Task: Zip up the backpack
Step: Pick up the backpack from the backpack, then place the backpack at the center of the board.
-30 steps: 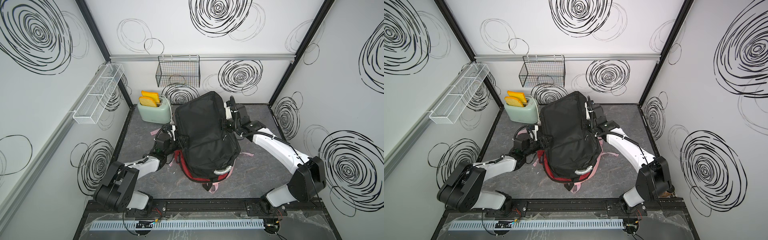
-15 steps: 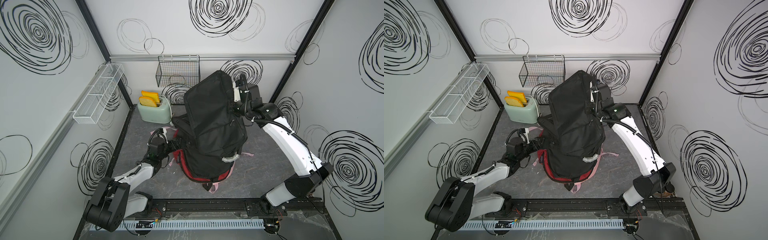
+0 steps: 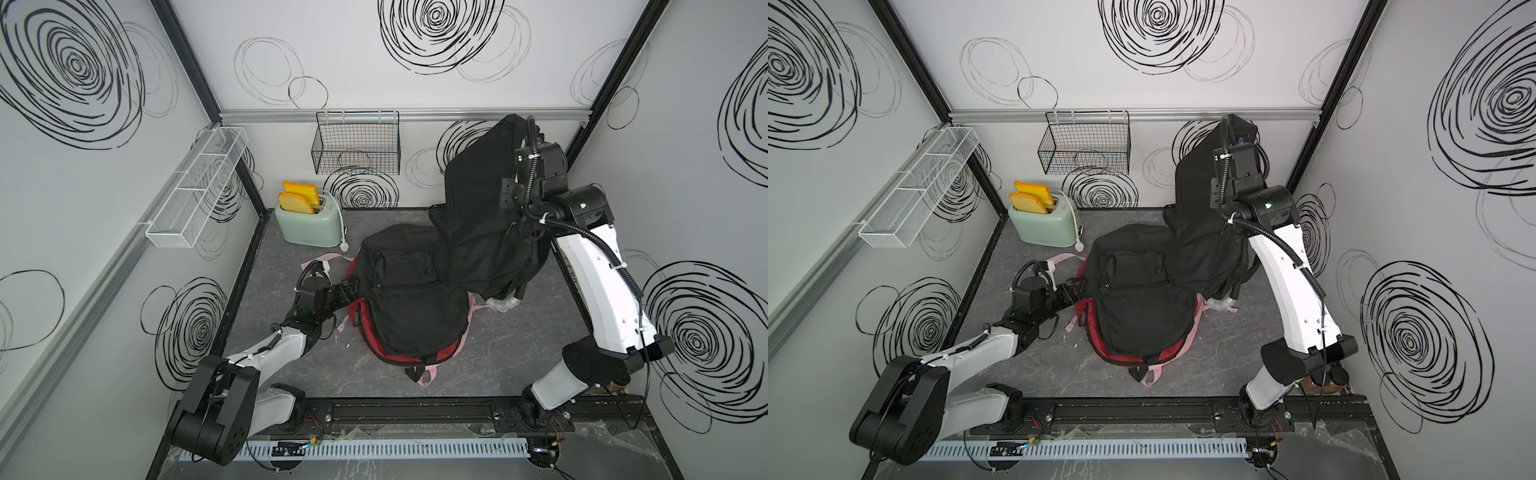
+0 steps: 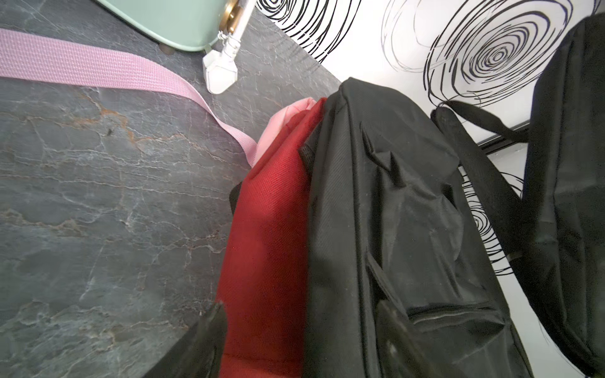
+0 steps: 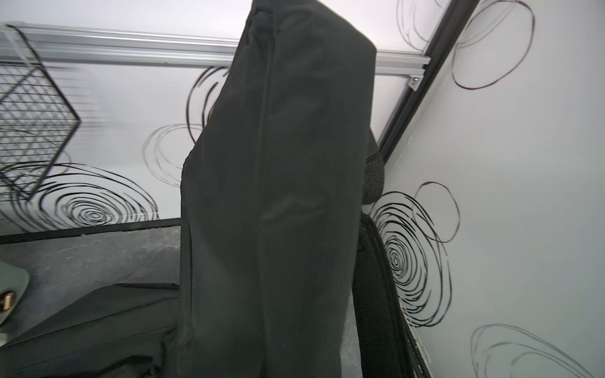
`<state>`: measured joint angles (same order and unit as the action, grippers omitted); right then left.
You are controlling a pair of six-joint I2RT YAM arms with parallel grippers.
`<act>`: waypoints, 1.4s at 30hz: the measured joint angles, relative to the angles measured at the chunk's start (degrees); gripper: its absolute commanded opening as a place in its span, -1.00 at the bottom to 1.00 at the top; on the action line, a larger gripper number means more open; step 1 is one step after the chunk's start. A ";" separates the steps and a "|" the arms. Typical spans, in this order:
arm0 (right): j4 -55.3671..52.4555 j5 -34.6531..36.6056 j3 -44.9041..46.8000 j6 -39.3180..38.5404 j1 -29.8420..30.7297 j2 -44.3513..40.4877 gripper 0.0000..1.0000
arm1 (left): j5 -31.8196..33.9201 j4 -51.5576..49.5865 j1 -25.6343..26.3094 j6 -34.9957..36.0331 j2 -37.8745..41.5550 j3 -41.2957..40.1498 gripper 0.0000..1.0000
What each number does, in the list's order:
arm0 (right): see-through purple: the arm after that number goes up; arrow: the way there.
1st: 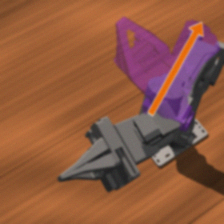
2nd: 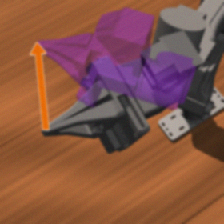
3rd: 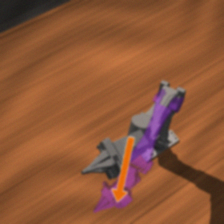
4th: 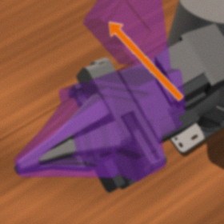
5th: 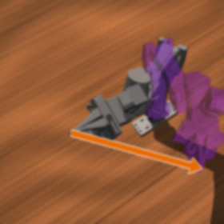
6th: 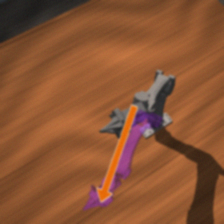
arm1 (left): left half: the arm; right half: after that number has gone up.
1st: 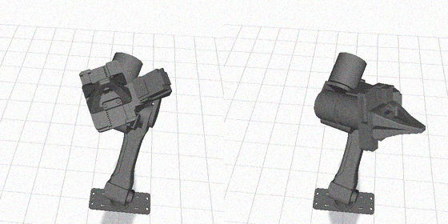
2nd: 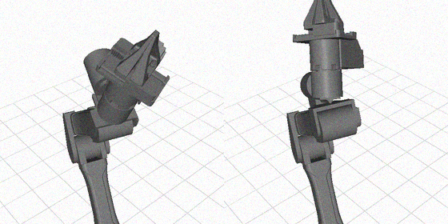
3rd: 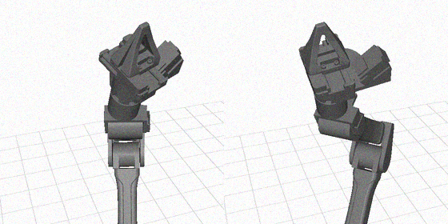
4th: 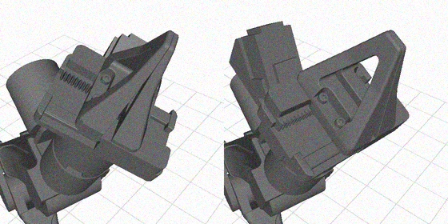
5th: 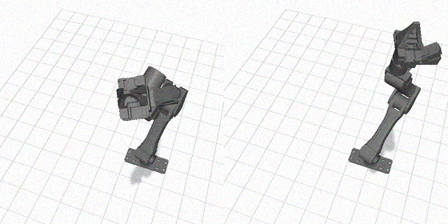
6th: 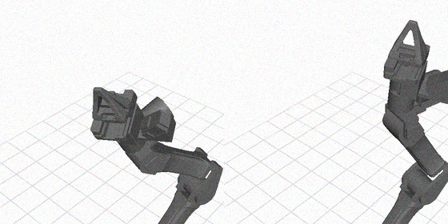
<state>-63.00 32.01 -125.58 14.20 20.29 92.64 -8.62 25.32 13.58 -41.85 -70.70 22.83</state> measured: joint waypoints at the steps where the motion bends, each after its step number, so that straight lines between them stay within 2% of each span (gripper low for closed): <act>1: -0.17 0.09 0.48 -0.15 -0.87 0.00 -1.00 | 0.09 -0.02 -0.04 0.00 0.00 0.00 0.50; 9: -0.35 -0.17 5.51 -0.72 -4.26 1.36 -1.00 | 3.54 -3.48 -0.11 0.24 2.51 -0.02 0.49; 17: 4.42 -8.39 17.68 -0.94 -11.74 3.98 -1.00 | 5.75 -4.83 -0.11 0.52 6.40 -0.07 0.49; 21: 5.18 -8.46 17.64 -0.96 -14.43 8.63 -1.00 | 5.73 -5.31 -0.11 0.52 6.21 -0.07 0.49; 30: 9.01 -4.44 15.69 -0.94 -14.86 15.34 -0.99 | 5.73 -5.57 -0.15 0.52 6.16 -0.09 0.50; 32: 10.21 -3.91 16.11 -0.74 -15.47 16.79 -0.81 | 5.73 -5.60 -0.22 0.59 6.21 -0.09 0.49; 37: 12.57 -3.93 19.17 0.96 -17.59 20.76 -0.06 | 5.70 -5.70 -0.50 0.79 6.34 -0.09 0.50; 41: 12.20 -3.98 22.45 2.47 -17.77 23.26 0.26 | 5.70 -5.79 -0.85 0.90 6.40 -0.09 0.51; 42: 12.02 -3.80 23.15 2.97 -17.77 23.43 0.62 | 5.73 -5.81 -0.92 0.92 6.43 -0.11 0.51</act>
<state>-50.98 28.21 -102.43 17.17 2.52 116.07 -2.90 19.51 12.67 -40.93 -64.27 22.72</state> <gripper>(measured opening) 0.605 0.753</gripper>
